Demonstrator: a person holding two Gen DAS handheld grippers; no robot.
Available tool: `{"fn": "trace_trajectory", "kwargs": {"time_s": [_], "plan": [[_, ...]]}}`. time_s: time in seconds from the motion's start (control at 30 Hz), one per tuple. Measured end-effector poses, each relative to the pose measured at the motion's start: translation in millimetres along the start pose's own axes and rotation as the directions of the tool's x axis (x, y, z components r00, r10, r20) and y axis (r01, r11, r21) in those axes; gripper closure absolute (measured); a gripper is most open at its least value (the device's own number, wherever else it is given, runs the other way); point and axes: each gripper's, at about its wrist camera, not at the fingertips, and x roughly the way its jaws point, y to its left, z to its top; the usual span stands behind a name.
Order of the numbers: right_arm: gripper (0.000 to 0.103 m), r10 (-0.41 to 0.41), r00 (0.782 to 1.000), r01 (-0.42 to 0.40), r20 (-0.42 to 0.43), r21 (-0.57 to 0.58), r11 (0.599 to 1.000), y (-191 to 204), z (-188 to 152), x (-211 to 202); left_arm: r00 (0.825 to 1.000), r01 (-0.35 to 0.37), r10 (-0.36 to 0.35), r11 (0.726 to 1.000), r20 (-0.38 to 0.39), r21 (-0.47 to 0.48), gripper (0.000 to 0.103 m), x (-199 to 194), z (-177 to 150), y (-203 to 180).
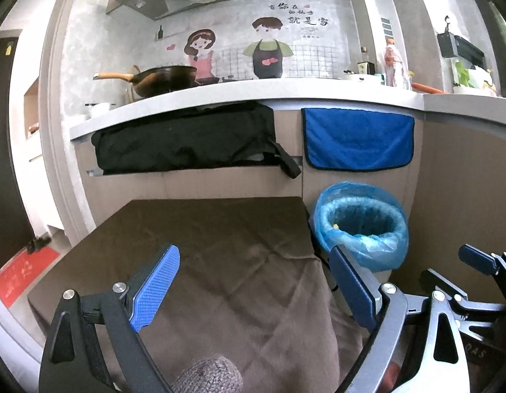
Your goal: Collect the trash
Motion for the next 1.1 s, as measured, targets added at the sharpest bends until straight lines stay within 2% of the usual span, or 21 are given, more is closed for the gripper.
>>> {"fn": "trace_trajectory", "kwargs": {"time_s": [0.2,0.4,1.1], "plan": [[0.026,-0.008,1.000,0.008,-0.016,0.002,1.000,-0.7,-2.3,0.0,0.998,0.020,-0.020,1.000,-0.062,0.004,0.010,7.9,-4.8,-5.8],[0.026,-0.011,1.000,0.011,-0.025,0.018,1.000,-5.4,-5.2,0.5,0.995,0.029,-0.028,1.000,-0.092,0.013,0.010,13.3,-7.7,-12.4],[0.026,-0.015,1.000,0.015,-0.021,0.019,1.000,-6.9,-6.3,0.5,0.996,0.025,-0.024,1.000,-0.086,0.006,0.010,13.4,-6.9,-9.4]]}}
